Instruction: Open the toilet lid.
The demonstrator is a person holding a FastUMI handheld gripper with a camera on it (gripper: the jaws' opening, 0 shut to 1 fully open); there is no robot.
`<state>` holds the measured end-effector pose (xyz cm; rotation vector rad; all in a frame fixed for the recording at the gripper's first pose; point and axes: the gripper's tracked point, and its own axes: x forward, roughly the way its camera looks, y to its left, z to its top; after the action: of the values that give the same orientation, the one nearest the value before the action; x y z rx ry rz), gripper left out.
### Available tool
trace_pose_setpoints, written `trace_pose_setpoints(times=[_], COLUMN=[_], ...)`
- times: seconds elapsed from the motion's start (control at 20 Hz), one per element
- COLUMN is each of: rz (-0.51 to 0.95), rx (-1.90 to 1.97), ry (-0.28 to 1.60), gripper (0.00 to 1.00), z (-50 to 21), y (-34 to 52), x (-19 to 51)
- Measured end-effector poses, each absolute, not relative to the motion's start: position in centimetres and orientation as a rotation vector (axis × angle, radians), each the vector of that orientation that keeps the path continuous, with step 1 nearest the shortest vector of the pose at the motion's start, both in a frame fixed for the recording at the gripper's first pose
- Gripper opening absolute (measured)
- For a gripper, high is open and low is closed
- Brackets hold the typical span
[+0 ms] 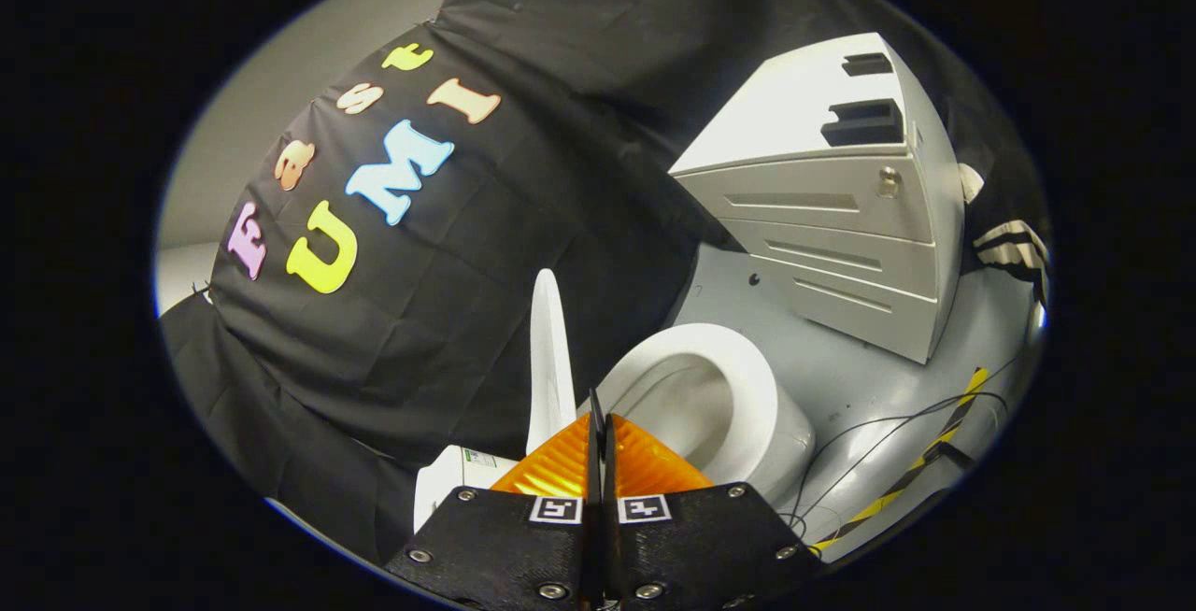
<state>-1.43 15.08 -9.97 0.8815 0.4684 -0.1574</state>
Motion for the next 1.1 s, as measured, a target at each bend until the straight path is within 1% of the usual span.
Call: trace_pose_setpoints(times=[0.4,1.1], rz=[-0.131,-0.095], rx=[0.797,0.543], ry=[0.448,0.402], gripper=[0.0,0.0], z=[-7.7,-3.2], y=[16.8,20.8], x=[-1.3,-0.9])
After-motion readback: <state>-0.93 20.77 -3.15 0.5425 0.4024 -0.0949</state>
